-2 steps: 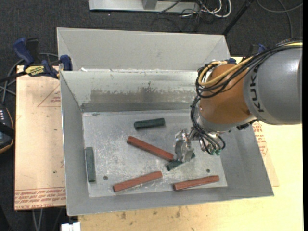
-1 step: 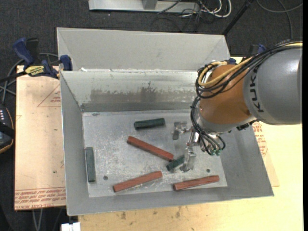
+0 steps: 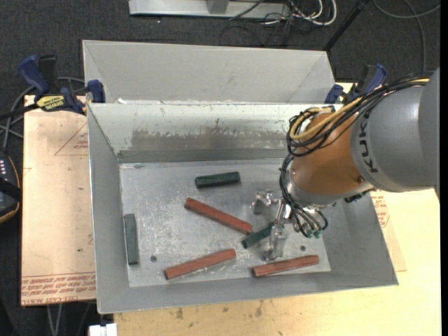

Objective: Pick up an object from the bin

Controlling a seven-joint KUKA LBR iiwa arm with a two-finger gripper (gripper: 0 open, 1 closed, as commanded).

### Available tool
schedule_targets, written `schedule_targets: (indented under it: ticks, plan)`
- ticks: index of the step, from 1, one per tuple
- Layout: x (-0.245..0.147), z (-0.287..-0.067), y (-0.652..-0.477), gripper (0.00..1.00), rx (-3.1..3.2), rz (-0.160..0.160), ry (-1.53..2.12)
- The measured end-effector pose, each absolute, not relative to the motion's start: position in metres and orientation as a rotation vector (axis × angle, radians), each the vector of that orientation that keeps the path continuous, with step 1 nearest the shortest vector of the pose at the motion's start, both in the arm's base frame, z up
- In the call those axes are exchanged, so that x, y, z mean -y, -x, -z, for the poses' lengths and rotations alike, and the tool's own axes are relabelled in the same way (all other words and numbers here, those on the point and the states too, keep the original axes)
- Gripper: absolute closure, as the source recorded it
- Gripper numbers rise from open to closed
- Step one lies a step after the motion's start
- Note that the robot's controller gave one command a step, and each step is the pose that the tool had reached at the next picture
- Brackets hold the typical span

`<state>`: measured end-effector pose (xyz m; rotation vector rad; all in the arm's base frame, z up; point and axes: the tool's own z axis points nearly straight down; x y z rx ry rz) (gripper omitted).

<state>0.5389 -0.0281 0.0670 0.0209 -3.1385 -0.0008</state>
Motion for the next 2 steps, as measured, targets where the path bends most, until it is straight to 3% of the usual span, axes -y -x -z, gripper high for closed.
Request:
schedule_targets:
  ticks: [1, 2]
  plan:
    - [0.027, -0.071, -0.541, 1.00, 3.144, 0.001, -0.025]
    - [0.003, -0.260, -0.565, 1.00, 3.149, 0.000, -0.177]
